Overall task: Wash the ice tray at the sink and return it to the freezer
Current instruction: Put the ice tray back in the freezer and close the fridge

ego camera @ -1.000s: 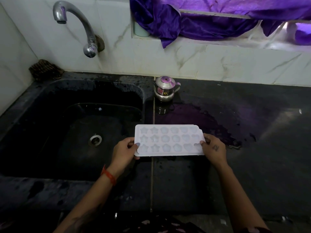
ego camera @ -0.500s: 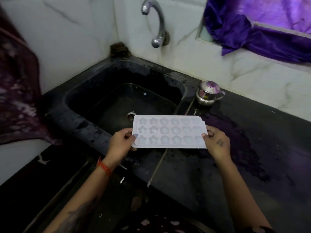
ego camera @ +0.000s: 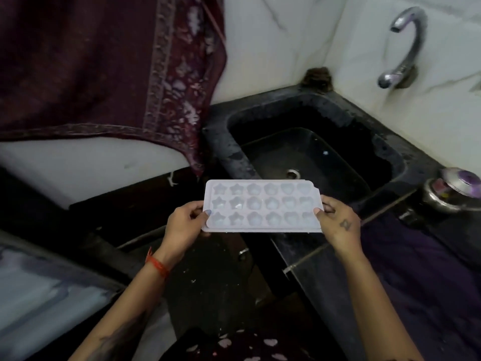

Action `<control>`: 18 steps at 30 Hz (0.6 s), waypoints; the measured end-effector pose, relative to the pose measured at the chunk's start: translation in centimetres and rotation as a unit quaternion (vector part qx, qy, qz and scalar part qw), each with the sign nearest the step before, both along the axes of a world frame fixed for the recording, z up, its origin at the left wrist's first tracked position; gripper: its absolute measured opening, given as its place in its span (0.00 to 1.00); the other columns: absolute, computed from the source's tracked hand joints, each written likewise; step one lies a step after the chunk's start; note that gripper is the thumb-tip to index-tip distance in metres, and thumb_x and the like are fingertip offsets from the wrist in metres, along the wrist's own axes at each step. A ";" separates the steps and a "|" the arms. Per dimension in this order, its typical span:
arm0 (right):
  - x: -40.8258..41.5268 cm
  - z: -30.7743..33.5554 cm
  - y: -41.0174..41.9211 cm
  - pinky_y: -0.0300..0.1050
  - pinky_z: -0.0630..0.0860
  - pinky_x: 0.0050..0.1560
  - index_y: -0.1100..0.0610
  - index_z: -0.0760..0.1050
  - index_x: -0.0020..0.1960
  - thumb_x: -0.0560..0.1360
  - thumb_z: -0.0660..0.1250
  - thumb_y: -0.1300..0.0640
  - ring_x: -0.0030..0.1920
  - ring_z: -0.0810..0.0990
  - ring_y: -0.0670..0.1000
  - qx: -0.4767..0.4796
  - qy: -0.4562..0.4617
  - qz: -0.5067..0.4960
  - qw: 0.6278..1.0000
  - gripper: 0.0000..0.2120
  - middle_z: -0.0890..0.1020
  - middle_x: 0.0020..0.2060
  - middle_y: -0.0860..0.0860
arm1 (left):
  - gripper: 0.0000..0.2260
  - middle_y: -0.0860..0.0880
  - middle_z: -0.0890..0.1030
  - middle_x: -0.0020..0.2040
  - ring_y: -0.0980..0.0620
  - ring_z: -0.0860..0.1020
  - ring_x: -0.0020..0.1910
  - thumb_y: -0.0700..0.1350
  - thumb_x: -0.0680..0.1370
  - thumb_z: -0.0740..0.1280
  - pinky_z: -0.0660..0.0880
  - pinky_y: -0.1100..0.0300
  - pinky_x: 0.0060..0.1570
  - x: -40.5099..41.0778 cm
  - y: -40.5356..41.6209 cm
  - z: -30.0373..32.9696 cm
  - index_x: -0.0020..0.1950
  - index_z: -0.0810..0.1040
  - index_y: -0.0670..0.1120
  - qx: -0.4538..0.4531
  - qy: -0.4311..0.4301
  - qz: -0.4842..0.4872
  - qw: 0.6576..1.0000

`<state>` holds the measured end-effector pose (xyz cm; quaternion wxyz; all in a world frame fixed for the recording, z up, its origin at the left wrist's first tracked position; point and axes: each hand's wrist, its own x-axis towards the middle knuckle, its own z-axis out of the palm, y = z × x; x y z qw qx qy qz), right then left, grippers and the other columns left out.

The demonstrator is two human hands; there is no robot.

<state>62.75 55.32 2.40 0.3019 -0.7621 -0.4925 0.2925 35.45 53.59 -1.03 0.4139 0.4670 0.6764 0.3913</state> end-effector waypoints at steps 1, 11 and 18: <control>-1.1 0.1 0.4 0.48 0.73 0.58 0.56 0.76 0.63 0.75 0.65 0.61 0.55 0.79 0.55 0.000 0.001 0.018 1.000 0.16 0.82 0.55 0.54 | 0.10 0.46 0.81 0.41 0.54 0.79 0.30 0.40 0.78 0.64 0.74 0.70 0.29 -1.0 -0.6 0.0 0.59 0.78 0.43 0.002 0.002 0.016 1.000; -13.1 0.4 1.4 0.47 0.73 0.56 0.56 0.75 0.63 0.75 0.65 0.62 0.52 0.80 0.53 0.009 0.010 0.168 0.986 0.16 0.82 0.52 0.52 | 0.11 0.46 0.83 0.43 0.52 0.81 0.33 0.42 0.78 0.65 0.79 0.58 0.37 -11.2 -7.2 -0.2 0.60 0.79 0.45 0.002 -0.004 0.163 0.987; -22.3 -0.3 -0.1 0.53 0.76 0.58 0.55 0.75 0.63 0.75 0.66 0.61 0.50 0.81 0.53 0.014 0.014 0.264 0.964 0.17 0.82 0.52 0.53 | 0.11 0.47 0.83 0.42 0.50 0.81 0.36 0.40 0.78 0.65 0.81 0.48 0.43 -18.2 -13.4 -1.0 0.59 0.79 0.43 0.001 -0.012 0.263 0.965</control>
